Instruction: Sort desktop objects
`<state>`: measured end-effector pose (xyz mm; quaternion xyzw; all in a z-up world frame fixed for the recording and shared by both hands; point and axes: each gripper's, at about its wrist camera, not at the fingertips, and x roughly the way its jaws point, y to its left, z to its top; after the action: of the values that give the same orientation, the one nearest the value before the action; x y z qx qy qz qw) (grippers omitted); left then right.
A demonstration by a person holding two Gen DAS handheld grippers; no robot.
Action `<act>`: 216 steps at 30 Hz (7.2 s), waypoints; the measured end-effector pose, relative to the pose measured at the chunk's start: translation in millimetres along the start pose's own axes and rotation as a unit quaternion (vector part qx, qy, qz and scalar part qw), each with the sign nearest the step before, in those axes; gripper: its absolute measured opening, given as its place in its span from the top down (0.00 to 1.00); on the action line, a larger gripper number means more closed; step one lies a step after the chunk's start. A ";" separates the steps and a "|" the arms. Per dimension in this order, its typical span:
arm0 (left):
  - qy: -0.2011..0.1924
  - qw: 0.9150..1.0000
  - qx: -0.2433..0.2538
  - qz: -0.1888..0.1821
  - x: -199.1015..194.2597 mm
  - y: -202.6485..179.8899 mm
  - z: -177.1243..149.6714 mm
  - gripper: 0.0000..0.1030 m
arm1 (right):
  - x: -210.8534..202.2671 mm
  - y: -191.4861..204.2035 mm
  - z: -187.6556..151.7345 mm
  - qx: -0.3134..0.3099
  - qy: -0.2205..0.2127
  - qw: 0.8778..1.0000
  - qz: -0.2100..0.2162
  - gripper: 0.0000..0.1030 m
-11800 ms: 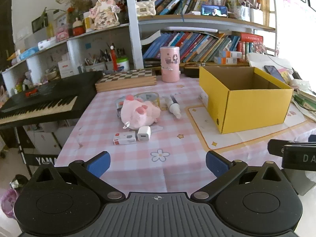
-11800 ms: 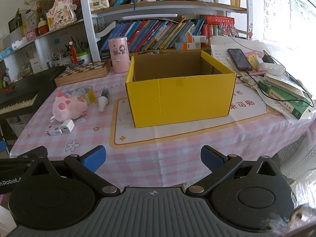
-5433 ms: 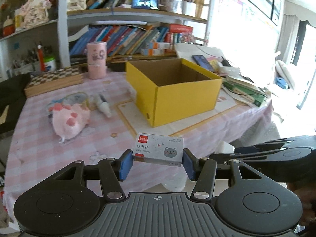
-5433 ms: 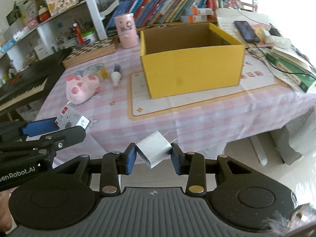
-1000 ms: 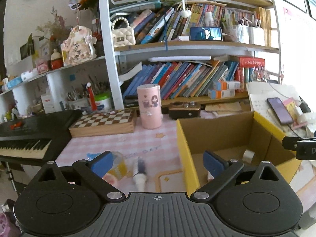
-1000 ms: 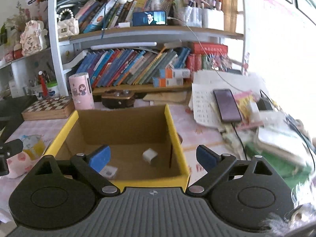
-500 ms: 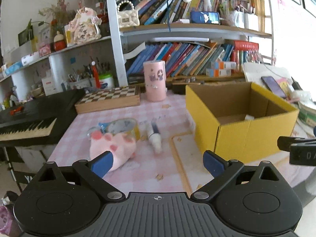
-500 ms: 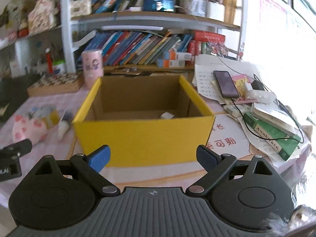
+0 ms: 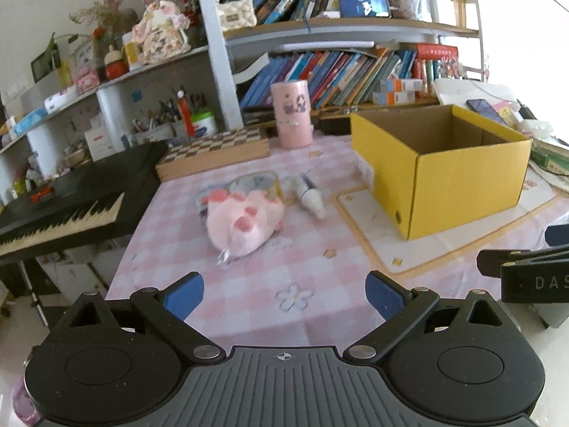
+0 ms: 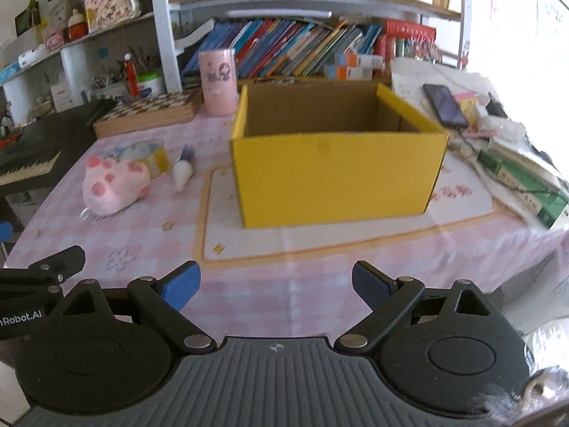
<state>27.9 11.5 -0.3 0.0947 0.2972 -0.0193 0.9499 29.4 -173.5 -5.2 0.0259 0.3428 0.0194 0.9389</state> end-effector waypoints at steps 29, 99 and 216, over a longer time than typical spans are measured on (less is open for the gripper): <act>-0.003 0.997 -0.047 0.060 -26.0 65.1 -23.8 0.04 | -10.9 93.9 -0.5 -0.108 -0.002 0.991 0.078 0.32; 0.111 0.989 0.101 0.006 212.2 35.3 52.8 0.09 | 282.7 122.2 149.0 -0.088 0.144 0.982 0.079 0.52; 0.044 0.967 0.060 -0.243 13.4 -53.0 25.6 0.32 | -4.5 -44.9 -2.6 0.067 0.099 0.993 -0.012 0.70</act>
<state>48.3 -45.2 3.8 0.0770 0.3515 -0.2630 0.8952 25.1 -218.5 -7.1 0.0824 0.4347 -0.0123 0.8967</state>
